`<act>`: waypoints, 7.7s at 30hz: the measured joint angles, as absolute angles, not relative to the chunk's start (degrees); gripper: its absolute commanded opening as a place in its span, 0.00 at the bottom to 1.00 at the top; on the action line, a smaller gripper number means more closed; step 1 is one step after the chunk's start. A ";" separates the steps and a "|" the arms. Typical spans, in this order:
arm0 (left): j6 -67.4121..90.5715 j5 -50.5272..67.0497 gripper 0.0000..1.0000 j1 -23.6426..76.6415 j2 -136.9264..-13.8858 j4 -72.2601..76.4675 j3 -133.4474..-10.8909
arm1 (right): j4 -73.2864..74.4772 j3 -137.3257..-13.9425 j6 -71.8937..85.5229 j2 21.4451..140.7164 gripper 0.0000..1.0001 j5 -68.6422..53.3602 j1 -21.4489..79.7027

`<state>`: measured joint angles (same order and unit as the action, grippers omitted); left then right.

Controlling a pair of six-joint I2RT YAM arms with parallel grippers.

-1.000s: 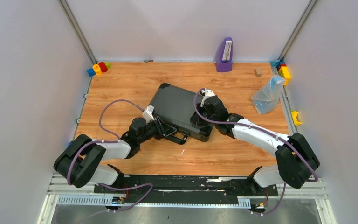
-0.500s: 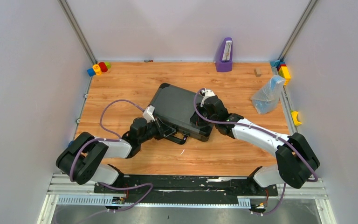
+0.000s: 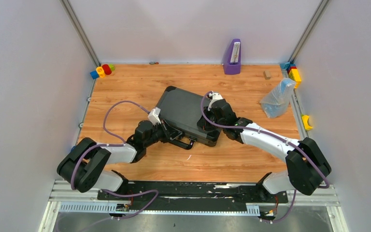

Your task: Pack up texas hold em set

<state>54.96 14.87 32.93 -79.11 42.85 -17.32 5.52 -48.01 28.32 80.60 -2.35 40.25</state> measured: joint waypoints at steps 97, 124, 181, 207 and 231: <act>31.59 1.48 0.00 37.50 -41.30 17.10 -10.39 | 5.45 -47.92 28.34 80.55 0.00 -2.28 40.25; 22.39 -12.05 0.00 52.80 -67.77 26.81 -17.04 | 4.99 -47.70 28.18 80.55 0.00 -2.50 40.25; 22.52 -9.74 0.00 50.17 -85.97 5.39 -37.21 | 4.69 -47.51 28.16 80.53 0.00 -2.57 40.25; 20.03 -13.21 0.00 49.41 -80.86 -6.85 -39.88 | 4.38 -47.29 28.16 80.47 0.00 -2.57 40.25; 20.69 -12.05 0.00 49.08 -84.66 0.05 -38.61 | 3.90 -46.96 28.16 80.36 0.00 -2.61 40.25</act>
<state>20.69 -12.05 49.08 -84.66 0.05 -38.61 3.90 -46.96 28.16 80.36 -2.61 40.25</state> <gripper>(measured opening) 0.006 0.009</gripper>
